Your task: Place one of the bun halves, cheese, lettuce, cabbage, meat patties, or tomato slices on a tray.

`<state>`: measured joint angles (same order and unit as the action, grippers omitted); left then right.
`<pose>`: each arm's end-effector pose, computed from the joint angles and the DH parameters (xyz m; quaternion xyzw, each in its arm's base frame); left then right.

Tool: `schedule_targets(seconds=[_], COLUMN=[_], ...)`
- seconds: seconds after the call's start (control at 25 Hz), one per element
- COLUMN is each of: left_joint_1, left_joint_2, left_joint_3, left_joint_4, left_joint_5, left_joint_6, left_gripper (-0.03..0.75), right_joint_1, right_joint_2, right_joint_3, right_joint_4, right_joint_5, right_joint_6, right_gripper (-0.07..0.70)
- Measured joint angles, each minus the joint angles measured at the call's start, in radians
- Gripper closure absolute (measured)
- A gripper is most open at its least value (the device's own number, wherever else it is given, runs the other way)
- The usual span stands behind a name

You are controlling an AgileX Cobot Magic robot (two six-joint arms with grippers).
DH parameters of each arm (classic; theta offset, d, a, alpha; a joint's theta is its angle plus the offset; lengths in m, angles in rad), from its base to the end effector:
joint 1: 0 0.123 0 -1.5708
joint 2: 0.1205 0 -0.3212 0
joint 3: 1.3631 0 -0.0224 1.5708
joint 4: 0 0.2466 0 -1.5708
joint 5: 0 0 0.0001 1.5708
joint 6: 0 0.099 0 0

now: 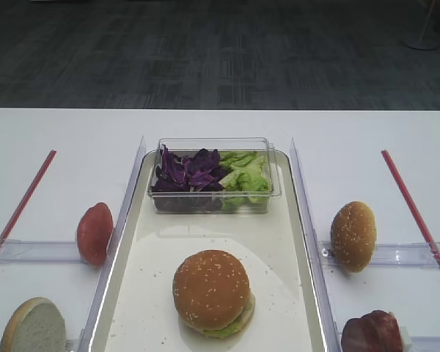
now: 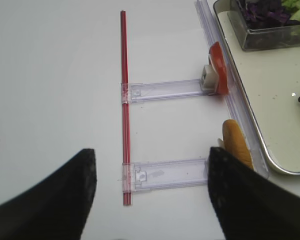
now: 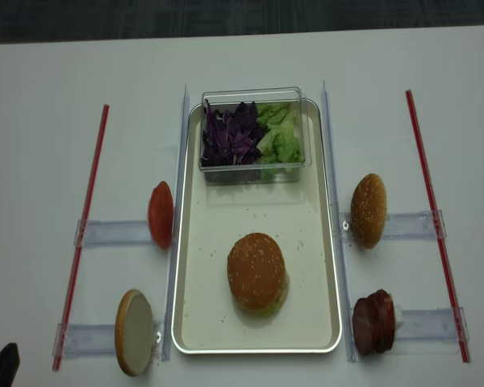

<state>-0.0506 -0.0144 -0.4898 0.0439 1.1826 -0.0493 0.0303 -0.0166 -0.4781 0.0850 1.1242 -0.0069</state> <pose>-0.0448 0.0063 0.2579 -0.0017 0.8822 -0.0017 0.4708 -0.0414 0.0063 0.2596 -0.0191 0.8697 0.0481 0.4909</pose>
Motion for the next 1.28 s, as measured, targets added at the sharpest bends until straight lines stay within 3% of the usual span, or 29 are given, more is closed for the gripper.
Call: schedule_targets(seconds=[1.28], left_joint_1=[0.000], left_joint_2=[0.000], left_joint_3=[0.000], left_joint_4=[0.000], left_joint_5=[0.000], left_joint_6=[0.000], left_gripper=[0.275], right_joint_1=[0.000], right_joint_2=[0.000], right_joint_3=[0.000], right_joint_4=[0.000], right_joint_5=[0.000], right_joint_6=[0.007], right_gripper=[0.123])
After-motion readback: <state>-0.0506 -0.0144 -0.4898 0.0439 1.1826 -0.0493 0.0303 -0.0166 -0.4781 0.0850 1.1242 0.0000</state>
